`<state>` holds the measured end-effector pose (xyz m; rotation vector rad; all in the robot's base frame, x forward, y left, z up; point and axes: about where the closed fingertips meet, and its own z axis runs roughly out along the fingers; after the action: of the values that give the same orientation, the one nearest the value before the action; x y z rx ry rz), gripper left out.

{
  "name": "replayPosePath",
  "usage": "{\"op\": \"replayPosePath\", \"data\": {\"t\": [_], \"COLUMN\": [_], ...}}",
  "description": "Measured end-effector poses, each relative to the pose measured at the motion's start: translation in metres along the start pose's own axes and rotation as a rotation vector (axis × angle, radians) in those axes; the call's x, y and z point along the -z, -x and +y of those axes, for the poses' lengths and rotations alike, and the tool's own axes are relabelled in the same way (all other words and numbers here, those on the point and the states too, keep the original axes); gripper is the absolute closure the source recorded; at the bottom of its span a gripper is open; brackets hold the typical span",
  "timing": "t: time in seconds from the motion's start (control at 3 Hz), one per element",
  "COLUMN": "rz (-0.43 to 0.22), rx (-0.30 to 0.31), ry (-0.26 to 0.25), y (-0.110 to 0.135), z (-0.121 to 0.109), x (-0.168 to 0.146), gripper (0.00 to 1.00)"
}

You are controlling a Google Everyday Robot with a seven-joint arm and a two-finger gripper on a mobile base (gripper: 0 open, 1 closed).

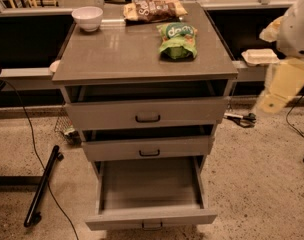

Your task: Place green rice chip bag into bottom drawer

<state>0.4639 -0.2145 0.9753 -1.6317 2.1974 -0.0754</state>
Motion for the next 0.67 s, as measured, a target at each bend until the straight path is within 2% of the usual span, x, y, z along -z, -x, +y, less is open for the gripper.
{"op": "replayPosePath", "data": {"t": [0.33,0.67], "rz": [-0.147,-0.146], "rx": [-0.084,-0.084], "ry": [-0.029,-0.028], "y": [0.0125,0.0125], "z": [-0.0349,-0.0347], "x": [-0.0237,-0.0236], "gripper": [0.00,0.00]}}
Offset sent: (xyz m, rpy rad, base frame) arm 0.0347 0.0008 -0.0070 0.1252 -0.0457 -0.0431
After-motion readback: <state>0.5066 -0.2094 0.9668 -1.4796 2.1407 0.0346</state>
